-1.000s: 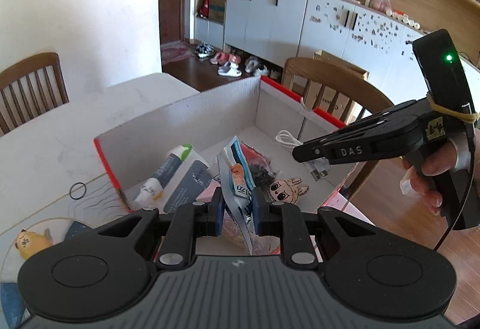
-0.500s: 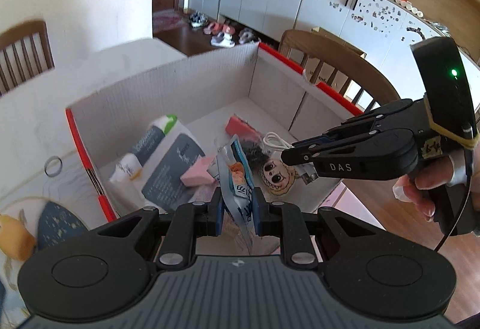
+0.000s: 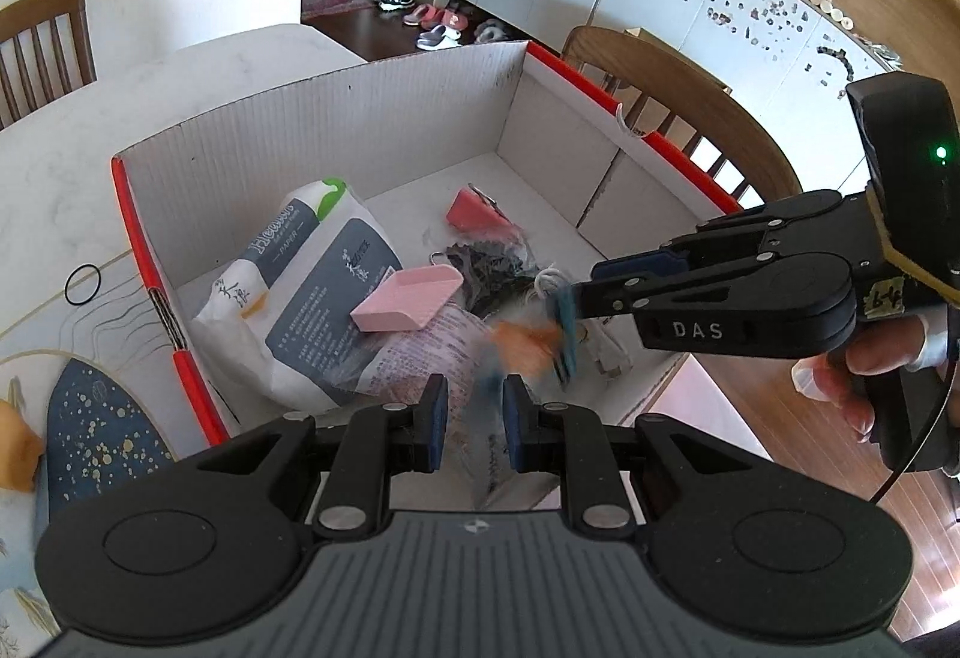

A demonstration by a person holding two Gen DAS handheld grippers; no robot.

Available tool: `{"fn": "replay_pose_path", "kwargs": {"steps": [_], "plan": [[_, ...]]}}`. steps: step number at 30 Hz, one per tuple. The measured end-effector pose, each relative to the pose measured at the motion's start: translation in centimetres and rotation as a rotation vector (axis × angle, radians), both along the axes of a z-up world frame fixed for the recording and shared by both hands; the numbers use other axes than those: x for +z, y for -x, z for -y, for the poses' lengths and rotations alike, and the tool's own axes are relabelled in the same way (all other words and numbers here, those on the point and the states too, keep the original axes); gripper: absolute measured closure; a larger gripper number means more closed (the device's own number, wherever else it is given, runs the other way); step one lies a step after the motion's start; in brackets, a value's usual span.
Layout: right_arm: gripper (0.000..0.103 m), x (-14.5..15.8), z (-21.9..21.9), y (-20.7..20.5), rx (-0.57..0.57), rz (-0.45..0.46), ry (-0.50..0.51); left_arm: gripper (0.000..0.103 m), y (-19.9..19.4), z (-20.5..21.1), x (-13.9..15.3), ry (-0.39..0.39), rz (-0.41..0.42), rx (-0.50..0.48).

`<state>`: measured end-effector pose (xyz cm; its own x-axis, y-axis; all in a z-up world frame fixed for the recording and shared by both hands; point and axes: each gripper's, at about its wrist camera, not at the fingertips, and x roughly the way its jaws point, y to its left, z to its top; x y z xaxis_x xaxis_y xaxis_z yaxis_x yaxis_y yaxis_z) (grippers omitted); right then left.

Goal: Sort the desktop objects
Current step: 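Open the left tool over the box while the right tool releases the USB cable, then move both tools back over the placemat toward the remaining items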

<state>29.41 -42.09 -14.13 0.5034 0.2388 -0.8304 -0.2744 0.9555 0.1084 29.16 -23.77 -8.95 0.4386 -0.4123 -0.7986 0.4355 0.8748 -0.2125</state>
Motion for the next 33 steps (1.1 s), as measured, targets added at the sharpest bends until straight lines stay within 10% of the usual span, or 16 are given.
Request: {"fn": "replay_pose_path", "kwargs": {"steps": [30, 32, 33], "plan": [[0.030, 5.6, -0.4, 4.4, -0.008, 0.133, -0.101, 0.077, 4.6, -4.2, 5.4, 0.059, 0.162, 0.068], [0.028, 5.9, -0.9, 4.7, -0.003, 0.139, -0.113, 0.069, 5.1, -4.9, 5.7, 0.062, 0.173, 0.081], [0.027, 6.0, -1.2, 4.8, 0.001, 0.144, -0.117, 0.049, 5.2, -5.2, 5.9, 0.068, 0.172, 0.085]]}}
